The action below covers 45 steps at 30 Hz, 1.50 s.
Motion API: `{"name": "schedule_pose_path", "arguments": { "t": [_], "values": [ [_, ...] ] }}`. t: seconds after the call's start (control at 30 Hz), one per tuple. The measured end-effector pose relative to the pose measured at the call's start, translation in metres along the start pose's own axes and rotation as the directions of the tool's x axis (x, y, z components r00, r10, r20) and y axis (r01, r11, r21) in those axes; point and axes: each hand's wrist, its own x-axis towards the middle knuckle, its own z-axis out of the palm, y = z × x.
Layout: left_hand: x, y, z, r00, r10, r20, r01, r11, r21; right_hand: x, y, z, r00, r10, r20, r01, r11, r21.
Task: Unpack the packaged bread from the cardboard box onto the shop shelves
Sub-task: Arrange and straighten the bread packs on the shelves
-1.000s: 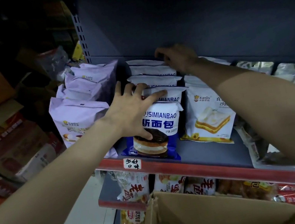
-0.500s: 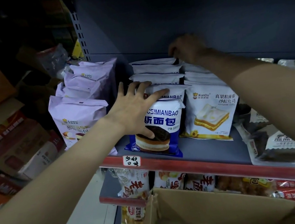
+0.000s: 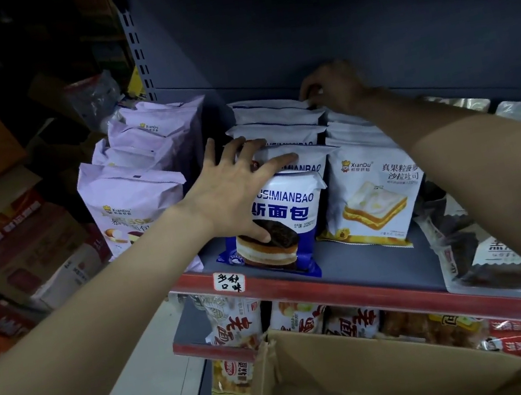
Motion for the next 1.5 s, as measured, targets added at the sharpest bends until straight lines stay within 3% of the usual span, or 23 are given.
{"name": "schedule_pose_path", "arguments": {
  "t": [0.3,0.5,0.83,1.13,1.3,1.5],
  "values": [
    [0.001,0.001,0.000,1.000,-0.011,0.018,0.011,1.000,-0.008,-0.005,-0.004,-0.011,0.998,0.038,0.042,-0.035,0.998,-0.058],
    [0.001,0.001,-0.001,0.999,-0.016,0.035,0.017,0.999,-0.028,-0.026,-0.017,-0.015,0.993,-0.048,0.104,0.026,0.978,0.206],
    [0.000,0.001,0.001,1.000,-0.011,0.013,0.011,1.000,-0.007,-0.016,-0.024,-0.001,0.984,-0.068,0.165,0.021,0.963,0.269],
    [-0.004,0.014,0.002,0.995,-0.086,-0.048,0.089,0.994,0.068,-0.017,-0.025,-0.010,0.967,0.001,0.256,-0.025,0.996,0.091],
    [-0.003,0.018,0.004,0.986,-0.145,-0.077,0.150,0.987,0.059,-0.024,-0.024,-0.009,0.989,-0.009,0.149,-0.001,0.998,0.067],
    [0.001,0.017,0.003,0.990,-0.134,-0.042,0.136,0.988,0.076,-0.053,-0.034,-0.015,0.994,0.012,-0.106,0.013,0.972,0.235]
  ]
}}
